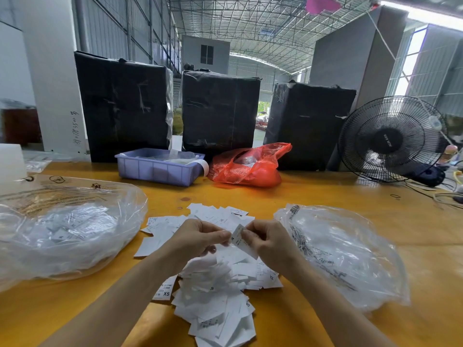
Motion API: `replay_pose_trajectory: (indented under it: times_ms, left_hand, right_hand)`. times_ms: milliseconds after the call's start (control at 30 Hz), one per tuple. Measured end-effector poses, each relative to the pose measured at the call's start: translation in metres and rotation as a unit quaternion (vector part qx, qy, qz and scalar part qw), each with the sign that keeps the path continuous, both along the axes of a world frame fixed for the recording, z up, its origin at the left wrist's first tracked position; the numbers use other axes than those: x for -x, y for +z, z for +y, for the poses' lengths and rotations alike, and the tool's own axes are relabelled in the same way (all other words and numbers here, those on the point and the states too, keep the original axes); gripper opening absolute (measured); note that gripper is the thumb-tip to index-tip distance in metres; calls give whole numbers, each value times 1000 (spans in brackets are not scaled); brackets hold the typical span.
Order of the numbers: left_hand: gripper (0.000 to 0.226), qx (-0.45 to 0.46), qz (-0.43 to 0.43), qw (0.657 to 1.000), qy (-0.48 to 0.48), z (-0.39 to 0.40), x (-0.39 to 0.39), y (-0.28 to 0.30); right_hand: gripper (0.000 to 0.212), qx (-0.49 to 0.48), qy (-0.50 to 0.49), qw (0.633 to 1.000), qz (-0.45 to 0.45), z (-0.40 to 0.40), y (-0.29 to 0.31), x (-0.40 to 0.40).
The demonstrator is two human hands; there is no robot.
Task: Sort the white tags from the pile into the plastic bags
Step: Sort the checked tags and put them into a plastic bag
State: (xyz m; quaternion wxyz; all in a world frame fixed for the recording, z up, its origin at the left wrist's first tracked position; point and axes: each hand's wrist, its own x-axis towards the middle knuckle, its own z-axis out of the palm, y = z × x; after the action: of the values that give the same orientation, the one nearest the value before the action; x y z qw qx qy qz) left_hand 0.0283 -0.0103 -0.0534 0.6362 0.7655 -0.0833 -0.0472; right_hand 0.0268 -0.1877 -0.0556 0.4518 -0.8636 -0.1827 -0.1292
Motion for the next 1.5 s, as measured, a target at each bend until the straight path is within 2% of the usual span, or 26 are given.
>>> replay_pose_trajectory:
  times_ms: [133,267,400,500,567,667,767,867,900,967,1067,1167,1333,1433,1500]
  left_hand:
    - [10,-1,2,1000,3,0,0,1]
    - [9,-9,-8,1000,3,1,-1,0]
    - [6,-37,-16,999,-3,-2,0,-2]
    - [10,-41,-1,999,-11,-7,3,-3]
    - [15,4,0,1000,14,-11,3,-3]
    - [9,107,17,991,82,-15,2,-1]
    - [9,154,37,982,100,-19,4,-1]
    - [12,185,58,972,130,-24,6,-3]
    - [15,192,59,969,143,-25,6,-4]
    - [22,207,58,962,169,-26,6,-4]
    - [22,245,64,949,187,-30,7,-4]
    - [20,259,68,944,191,-31,8,-4]
    - [20,275,74,943,171,-33,10,-3]
    - [27,255,82,953,139,-33,11,-3]
    - [26,226,84,964,116,-30,10,-3]
  right_hand:
    - [18,25,22,999,32,0,-1,0]
    - [17,-13,53,996,69,-2,-1,1]
    - [37,-52,77,992,90,-1,0,3]
    - [42,-94,50,993,51,-2,0,1]
    - [37,-123,22,992,26,-2,-1,-1]
    - [31,-155,1,988,12,-1,-3,-3]
    - [19,-133,11,991,-7,4,-5,-1]
    - [17,-85,36,995,-23,10,-6,6]
    - [19,-73,40,996,-25,12,-6,7]
    - [36,-61,41,997,-20,15,-7,8]
    - [55,-91,38,995,-14,21,-9,11]
    - [43,-126,45,991,-11,25,-8,13]
    - [15,-230,47,971,41,22,-4,12]
    - [3,-260,37,962,73,20,-3,11]
    - [3,-283,19,954,94,18,-1,10]
